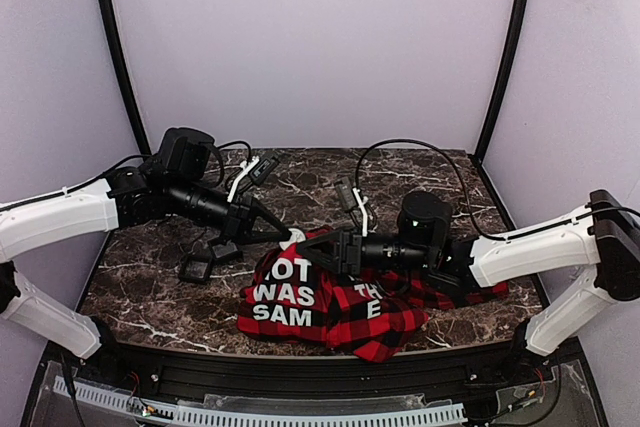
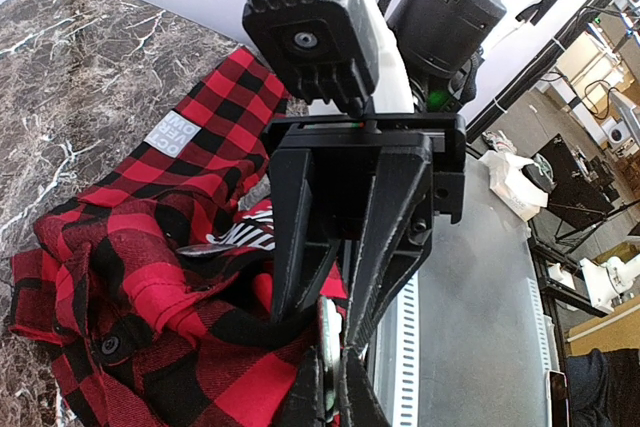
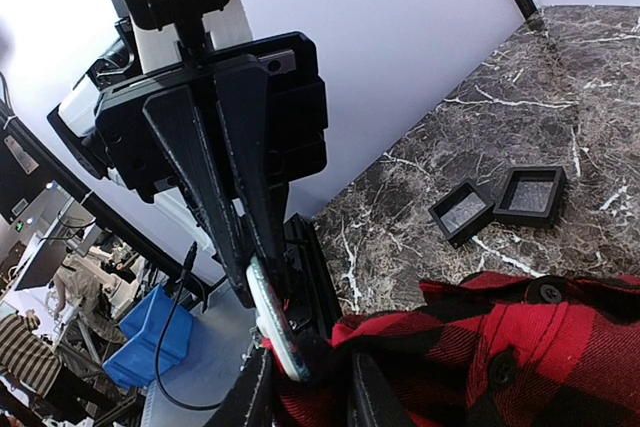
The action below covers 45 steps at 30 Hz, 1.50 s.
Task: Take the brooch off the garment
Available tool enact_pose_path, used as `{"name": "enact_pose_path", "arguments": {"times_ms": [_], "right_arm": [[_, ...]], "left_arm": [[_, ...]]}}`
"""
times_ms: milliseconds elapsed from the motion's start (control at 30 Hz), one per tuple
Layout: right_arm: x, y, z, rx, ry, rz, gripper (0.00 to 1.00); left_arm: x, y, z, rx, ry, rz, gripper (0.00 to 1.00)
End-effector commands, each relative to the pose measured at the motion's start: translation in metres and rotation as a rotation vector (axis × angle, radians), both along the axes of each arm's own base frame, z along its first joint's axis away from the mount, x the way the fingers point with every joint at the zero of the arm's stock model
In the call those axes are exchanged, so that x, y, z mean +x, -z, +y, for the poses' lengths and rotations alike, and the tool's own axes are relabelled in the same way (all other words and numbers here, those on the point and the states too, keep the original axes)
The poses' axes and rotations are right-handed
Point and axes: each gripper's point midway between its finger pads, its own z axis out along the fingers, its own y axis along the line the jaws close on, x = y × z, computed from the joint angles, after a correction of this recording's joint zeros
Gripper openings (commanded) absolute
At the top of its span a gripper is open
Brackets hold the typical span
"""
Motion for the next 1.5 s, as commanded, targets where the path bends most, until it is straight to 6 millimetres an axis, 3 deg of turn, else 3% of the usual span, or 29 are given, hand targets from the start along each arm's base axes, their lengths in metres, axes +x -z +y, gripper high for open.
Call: {"name": "enact_pose_path", "arguments": {"times_ms": [0, 333, 700, 1467], "right_arm": [[-0.003, -0.020, 0.008, 0.061, -0.026, -0.030, 0.24], [0.005, -0.019, 0.013, 0.051, 0.001, 0.009, 0.15], [0.021, 0.002, 0.019, -0.002, 0.063, 0.131, 0.00], [0.043, 0.020, 0.036, -0.072, 0.025, 0.183, 0.00]], "left_arm": [[-0.005, -0.014, 0.002, -0.046, 0.022, -0.030, 0.01], [-0.007, -0.014, 0.001, -0.049, 0.033, -0.026, 0.01], [-0.009, -0.015, 0.002, -0.057, 0.043, -0.027, 0.01], [-0.014, -0.007, -0.003, -0.048, 0.080, 0.008, 0.01]]}}
